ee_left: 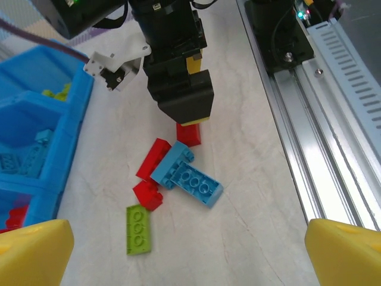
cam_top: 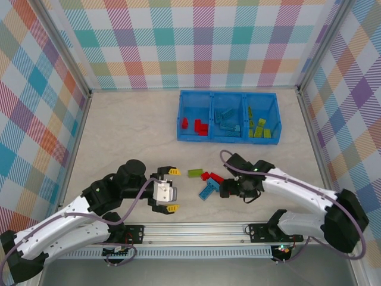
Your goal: Sort the legos into containers by color
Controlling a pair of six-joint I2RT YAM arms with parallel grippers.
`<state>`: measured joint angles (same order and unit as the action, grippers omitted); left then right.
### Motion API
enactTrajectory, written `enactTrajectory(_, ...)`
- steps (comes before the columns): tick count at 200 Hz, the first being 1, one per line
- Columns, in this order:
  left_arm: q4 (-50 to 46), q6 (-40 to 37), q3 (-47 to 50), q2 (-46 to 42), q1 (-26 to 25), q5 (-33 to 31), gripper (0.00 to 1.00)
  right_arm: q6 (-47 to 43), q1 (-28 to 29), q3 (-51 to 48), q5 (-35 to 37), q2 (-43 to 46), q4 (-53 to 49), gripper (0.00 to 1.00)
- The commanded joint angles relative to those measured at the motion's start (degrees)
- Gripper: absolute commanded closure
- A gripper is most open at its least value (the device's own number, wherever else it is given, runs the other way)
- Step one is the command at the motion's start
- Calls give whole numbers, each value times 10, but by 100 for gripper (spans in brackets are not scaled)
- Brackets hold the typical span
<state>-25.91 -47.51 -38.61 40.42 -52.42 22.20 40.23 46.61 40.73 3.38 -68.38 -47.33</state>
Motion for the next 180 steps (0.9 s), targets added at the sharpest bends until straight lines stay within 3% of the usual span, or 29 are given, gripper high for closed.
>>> enactTrajectory(1, 4, 10, -15, -1, 1, 27, 0, 4, 9, 2, 4, -25, 31, 9)
enactTrajectory(37, 21, 9, -3, -14, 1, 34, 0, -21, 9, -2, 23, -72, 114, 9)
enactTrajectory(73, 22, 14, -5, -16, 1, 33, 0, -23, 9, -18, 68, -103, 152, 22)
enactTrajectory(119, 23, 13, -4, -17, 1, 31, 0, -21, 8, -39, 77, -117, 165, 29)
enactTrajectory(156, 21, 10, -3, -14, 1, 25, 0, -14, 9, -44, 85, -103, 170, 40)
enactTrajectory(180, 21, 10, -3, -16, 1, 23, 0, -6, 9, -43, 103, -36, 144, 47)
